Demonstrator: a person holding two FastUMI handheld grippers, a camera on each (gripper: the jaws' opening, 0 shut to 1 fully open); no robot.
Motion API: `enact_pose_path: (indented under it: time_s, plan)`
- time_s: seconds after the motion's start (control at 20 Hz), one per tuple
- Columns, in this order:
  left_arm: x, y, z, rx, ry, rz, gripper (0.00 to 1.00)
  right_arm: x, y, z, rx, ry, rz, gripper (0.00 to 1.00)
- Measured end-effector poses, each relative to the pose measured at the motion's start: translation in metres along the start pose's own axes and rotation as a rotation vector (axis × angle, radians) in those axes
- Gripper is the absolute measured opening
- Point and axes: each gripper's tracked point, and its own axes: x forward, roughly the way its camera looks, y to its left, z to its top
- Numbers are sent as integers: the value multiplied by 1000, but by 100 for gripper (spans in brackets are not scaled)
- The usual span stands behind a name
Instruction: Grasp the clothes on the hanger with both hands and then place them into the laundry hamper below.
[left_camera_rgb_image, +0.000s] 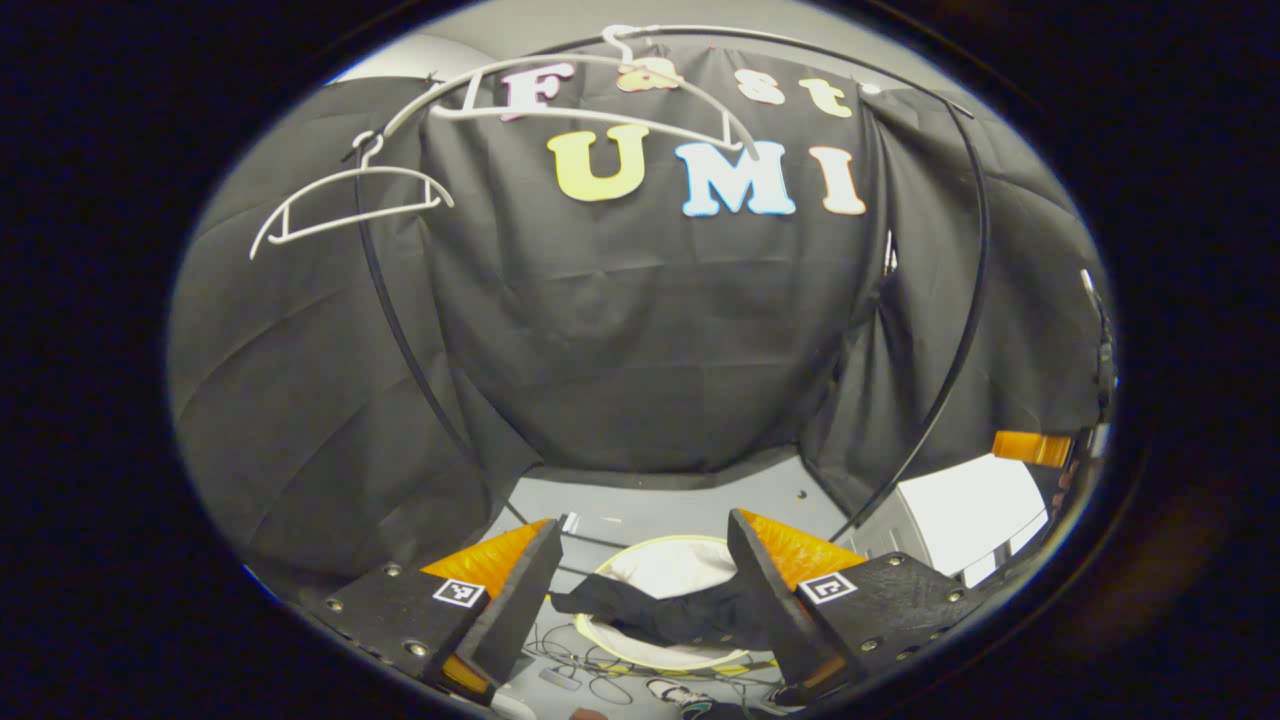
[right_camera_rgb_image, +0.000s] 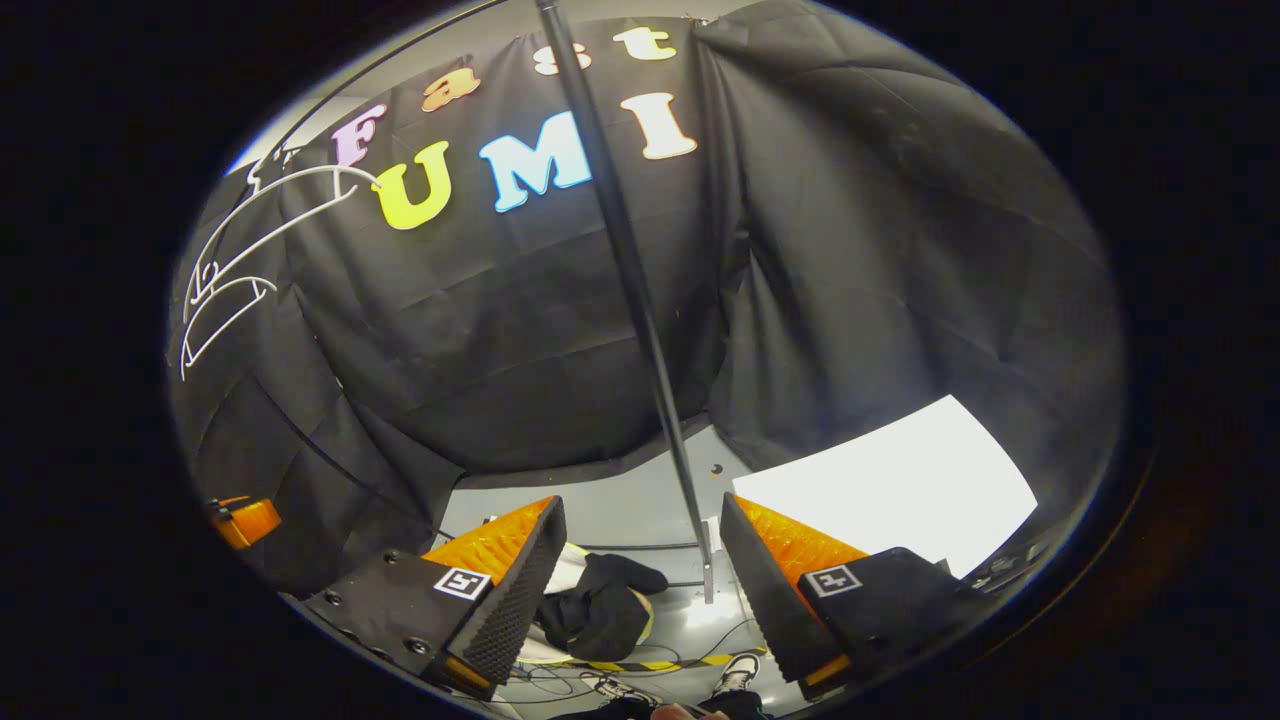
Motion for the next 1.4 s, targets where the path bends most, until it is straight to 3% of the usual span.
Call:
enact_pose_path:
  time_s: [0.2,0.4,0.55,0.75,0.95,1.15,1.4]
  plan:
    - [-30,-39,50,-27,-89,34,99,-5,-27,23,-1,-40,28,98]
    - [-61,-64,94,-36,-176,65,99,-20,-47,72,12,-214,-1,98]
    - [-81,-83,132,-61,-260,44,99,-35,-48,104,34,-306,-2,98]
    - [-111,-70,186,-54,-397,41,99,-59,-42,146,53,-441,-18,98]
    - [-148,-44,219,-120,-511,16,99,-83,-30,173,41,-524,-57,98]
    - [-167,-12,217,-135,-614,5,98,-108,-11,195,-2,-599,-52,92]
    - [-187,7,193,-221,-649,-79,98,-146,-12,213,-1,-733,-77,92]
